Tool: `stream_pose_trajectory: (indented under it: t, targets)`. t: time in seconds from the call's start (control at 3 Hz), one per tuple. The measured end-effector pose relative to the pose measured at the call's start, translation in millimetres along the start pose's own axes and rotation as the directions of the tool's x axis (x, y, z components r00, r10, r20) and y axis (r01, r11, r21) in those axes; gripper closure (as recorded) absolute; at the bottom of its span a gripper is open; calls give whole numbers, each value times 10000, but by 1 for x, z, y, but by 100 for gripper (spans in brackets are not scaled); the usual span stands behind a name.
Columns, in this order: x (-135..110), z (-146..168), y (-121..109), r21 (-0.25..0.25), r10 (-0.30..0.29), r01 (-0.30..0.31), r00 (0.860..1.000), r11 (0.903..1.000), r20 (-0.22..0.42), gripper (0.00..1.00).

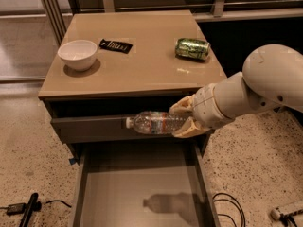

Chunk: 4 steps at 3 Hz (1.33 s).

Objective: Pick water bottle from middle drawer and place on counter

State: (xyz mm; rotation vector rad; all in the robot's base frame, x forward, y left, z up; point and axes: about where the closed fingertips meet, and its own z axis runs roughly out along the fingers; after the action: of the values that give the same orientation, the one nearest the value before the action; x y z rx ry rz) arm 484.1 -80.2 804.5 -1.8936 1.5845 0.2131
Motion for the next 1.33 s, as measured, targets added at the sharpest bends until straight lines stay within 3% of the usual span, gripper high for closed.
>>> stream_pose_trajectory:
  t: [0.33, 0.67, 1.0, 1.33]
  targets:
    - [0, 0, 0, 0, 0, 0, 10000, 10000, 0, 100]
    - [-19, -7, -36, 452, -443, 446, 9990, 9980, -71, 100]
    - [-47, -13, -100, 1048, -564, 557, 9984, 9929, 40, 100]
    - [-74, -10, -154, 1415, -162, 63, 9975, 9899, 691, 100]
